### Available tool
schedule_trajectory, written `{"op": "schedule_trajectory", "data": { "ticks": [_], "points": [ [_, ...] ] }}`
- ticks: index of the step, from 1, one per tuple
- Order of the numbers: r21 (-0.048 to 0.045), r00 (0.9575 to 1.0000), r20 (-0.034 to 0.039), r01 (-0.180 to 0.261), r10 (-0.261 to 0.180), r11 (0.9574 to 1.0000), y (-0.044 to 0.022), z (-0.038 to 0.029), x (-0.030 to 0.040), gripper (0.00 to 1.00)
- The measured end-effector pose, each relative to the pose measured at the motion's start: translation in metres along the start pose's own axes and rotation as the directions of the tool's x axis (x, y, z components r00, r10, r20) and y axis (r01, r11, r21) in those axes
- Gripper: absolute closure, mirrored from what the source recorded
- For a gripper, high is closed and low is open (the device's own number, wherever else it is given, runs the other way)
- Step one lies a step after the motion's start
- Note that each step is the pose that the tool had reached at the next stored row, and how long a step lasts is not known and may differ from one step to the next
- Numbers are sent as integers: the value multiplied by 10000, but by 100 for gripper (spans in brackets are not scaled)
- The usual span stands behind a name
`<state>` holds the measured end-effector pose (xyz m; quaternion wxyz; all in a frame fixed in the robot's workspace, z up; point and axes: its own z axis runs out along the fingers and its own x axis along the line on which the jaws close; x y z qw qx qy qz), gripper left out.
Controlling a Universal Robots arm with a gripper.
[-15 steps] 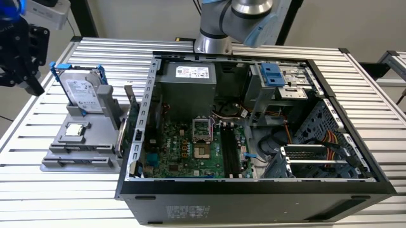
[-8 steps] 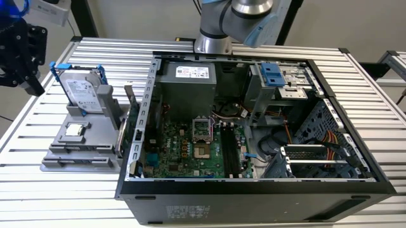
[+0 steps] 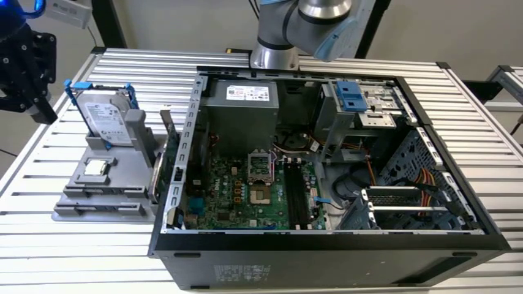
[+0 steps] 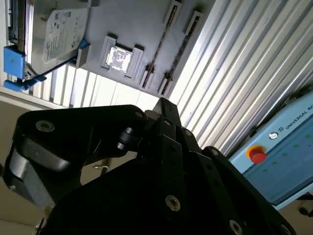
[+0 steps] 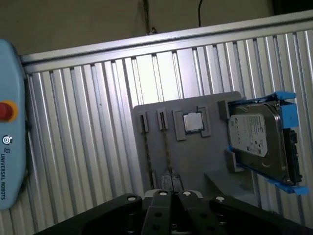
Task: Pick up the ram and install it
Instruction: 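Pick up the ram and move it above insertion slot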
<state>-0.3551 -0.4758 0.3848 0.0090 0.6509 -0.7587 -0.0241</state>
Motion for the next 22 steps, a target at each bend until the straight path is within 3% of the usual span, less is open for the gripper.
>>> {"op": "schedule_trajectory", "data": {
  "ticks": [4, 7, 10, 16, 22],
  "points": [
    [-11, 9982, -29, 597, -597, 9982, -2, 0, 0, 100],
    [-21, 9943, -50, 1065, -1065, 9943, -3, 0, 0, 100],
    [-32, 9885, -71, 1513, -1513, 9885, -5, 0, 0, 100],
    [-54, 9724, -107, 2330, -2331, 9725, -7, 0, -2, 100],
    [-54, 9720, -108, 2347, -2348, 9720, -8, 0, -1, 100]
  ]
}}
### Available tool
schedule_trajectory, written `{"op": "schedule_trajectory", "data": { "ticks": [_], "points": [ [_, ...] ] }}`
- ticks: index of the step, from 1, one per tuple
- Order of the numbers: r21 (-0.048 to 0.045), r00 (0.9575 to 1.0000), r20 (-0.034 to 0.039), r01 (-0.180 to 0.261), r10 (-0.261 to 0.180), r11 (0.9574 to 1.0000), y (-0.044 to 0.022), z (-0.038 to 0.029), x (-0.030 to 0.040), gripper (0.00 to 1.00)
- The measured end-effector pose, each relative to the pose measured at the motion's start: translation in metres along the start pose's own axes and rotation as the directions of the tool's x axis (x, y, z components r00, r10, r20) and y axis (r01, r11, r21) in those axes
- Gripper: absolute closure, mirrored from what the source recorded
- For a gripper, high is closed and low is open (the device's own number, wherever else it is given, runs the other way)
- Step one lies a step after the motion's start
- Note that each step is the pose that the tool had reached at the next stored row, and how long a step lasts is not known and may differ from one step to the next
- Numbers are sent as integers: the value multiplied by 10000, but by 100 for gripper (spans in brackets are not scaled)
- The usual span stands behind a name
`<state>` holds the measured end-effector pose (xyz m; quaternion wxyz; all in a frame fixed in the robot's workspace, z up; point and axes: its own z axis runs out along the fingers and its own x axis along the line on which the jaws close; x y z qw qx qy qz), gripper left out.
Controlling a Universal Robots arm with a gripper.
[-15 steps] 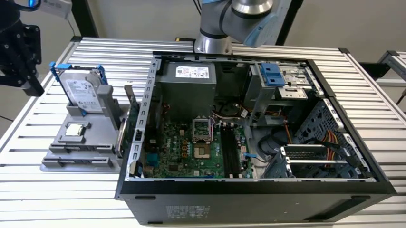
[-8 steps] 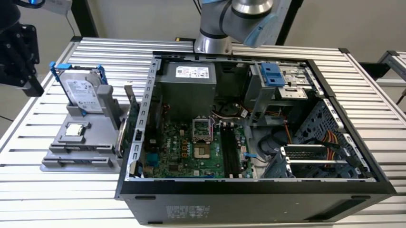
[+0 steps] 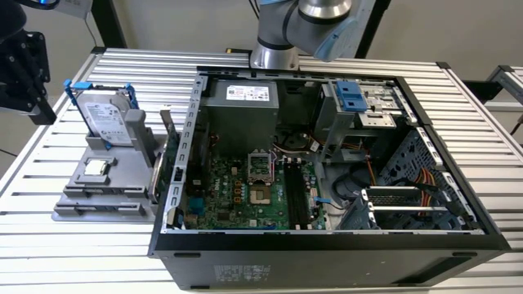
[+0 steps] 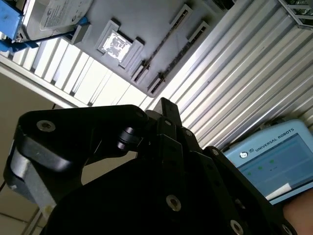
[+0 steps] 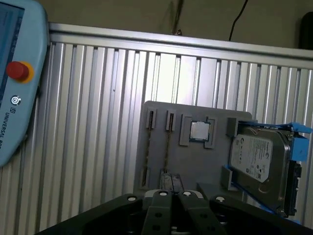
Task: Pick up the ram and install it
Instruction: 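Pick up the ram and move it above insertion slot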
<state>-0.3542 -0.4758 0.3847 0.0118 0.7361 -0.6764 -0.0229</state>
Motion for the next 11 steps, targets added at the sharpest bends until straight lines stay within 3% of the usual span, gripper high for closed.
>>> {"op": "schedule_trajectory", "data": {
  "ticks": [8, 9, 11],
  "points": [
    [0, 10000, 0, 3, -3, 10000, 0, 0, 0, 100],
    [0, 10000, 0, 4, -4, 10000, 0, 0, 0, 0],
    [-1, 10000, -1, 5, -5, 10000, 0, 0, 0, 0]
  ]
}}
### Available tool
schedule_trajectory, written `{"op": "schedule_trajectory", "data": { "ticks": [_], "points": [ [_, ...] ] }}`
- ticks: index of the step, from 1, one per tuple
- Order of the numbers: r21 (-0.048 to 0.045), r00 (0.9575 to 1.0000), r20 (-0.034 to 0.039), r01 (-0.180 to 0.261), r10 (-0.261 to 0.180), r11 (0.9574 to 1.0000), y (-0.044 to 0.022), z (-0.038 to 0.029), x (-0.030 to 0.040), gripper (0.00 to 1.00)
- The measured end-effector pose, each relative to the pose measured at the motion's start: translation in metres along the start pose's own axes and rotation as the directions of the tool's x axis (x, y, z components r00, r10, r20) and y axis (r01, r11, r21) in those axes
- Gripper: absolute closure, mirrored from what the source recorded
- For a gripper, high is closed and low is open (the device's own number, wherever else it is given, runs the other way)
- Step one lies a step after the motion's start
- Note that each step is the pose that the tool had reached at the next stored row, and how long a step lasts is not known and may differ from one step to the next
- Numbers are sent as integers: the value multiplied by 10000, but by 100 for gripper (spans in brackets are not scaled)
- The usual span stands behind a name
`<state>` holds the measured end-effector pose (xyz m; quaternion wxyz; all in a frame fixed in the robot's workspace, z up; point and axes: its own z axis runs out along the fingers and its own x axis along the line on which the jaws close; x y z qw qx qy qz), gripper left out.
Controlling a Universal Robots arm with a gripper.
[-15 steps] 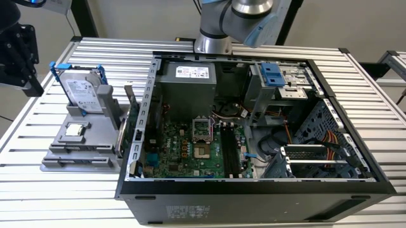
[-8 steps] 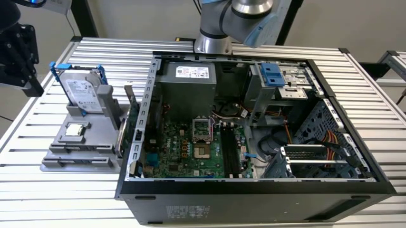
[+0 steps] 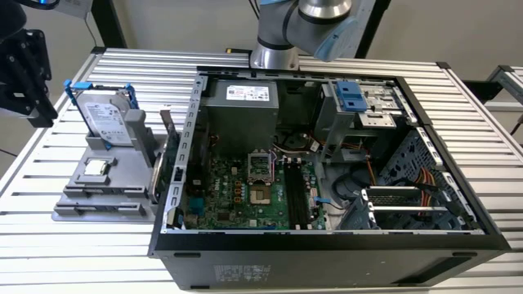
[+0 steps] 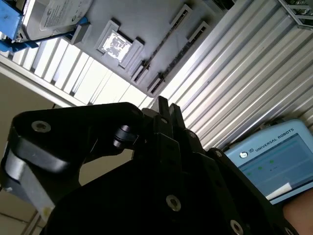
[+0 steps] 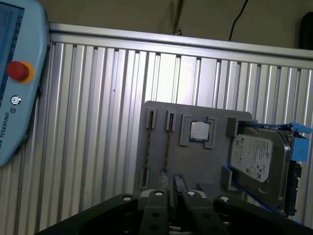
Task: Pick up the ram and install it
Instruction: 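Pick up the ram and move it above insertion slot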
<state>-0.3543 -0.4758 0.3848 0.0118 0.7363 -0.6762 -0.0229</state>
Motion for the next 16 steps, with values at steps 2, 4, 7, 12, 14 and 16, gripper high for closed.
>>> {"op": "schedule_trajectory", "data": {
  "ticks": [2, 4, 7, 12, 14, 16],
  "points": [
    [0, 10000, 0, 1, -1, 10000, 0, 0, 0, 0],
    [1, 10000, 0, 2, -2, 10000, 0, 0, 0, 0],
    [0, 10000, 0, 3, -3, 10000, 0, 0, 0, 0],
    [0, 10000, 0, 0, 0, 10000, -1, 0, -6, 0],
    [0, 10000, 0, 0, 0, 10000, -1, 0, -6, 0],
    [14, 10000, 1, -57, 57, 10000, 0, 1, -5, 0]
  ]
}}
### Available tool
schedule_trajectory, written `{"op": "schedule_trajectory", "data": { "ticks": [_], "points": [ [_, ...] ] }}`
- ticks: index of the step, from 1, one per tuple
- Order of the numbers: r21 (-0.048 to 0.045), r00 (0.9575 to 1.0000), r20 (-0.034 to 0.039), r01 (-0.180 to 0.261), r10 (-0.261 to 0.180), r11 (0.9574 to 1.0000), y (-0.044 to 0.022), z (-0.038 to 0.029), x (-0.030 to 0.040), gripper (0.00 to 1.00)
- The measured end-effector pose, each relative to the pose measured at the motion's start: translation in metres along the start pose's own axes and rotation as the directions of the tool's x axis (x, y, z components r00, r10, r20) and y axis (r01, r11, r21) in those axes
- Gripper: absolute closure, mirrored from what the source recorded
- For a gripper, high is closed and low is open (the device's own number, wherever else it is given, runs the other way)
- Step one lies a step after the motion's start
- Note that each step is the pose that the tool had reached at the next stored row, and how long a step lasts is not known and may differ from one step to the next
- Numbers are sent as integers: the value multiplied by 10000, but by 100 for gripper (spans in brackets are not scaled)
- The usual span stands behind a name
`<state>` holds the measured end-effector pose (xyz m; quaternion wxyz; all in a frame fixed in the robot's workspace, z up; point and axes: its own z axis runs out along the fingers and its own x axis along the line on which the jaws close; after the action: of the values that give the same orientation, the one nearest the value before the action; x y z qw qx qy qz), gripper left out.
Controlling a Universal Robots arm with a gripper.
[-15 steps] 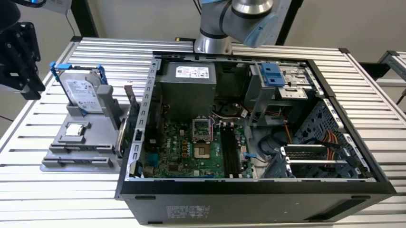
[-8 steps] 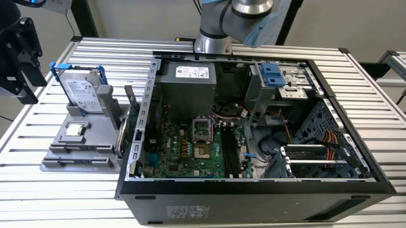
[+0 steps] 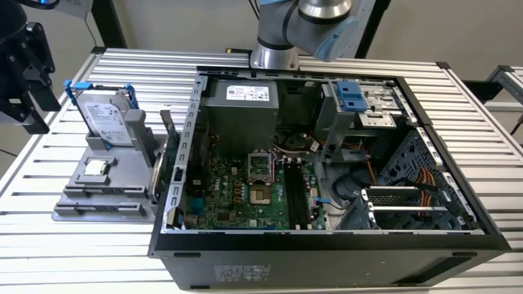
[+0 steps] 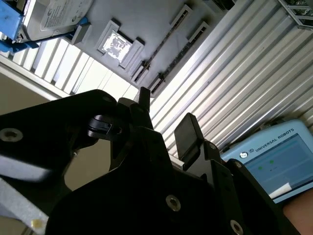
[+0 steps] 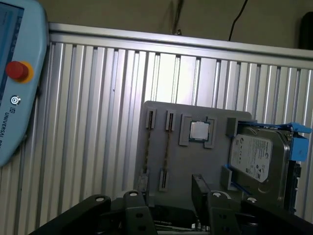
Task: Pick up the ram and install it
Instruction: 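Pick up the ram and move it above insertion slot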
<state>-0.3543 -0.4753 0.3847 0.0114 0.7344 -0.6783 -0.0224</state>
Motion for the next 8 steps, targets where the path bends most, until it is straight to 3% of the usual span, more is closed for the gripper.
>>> {"op": "schedule_trajectory", "data": {
  "ticks": [8],
  "points": [
    [225, 9991, 0, -418, 418, 9989, -1, 22, 0, 0]
  ]
}}
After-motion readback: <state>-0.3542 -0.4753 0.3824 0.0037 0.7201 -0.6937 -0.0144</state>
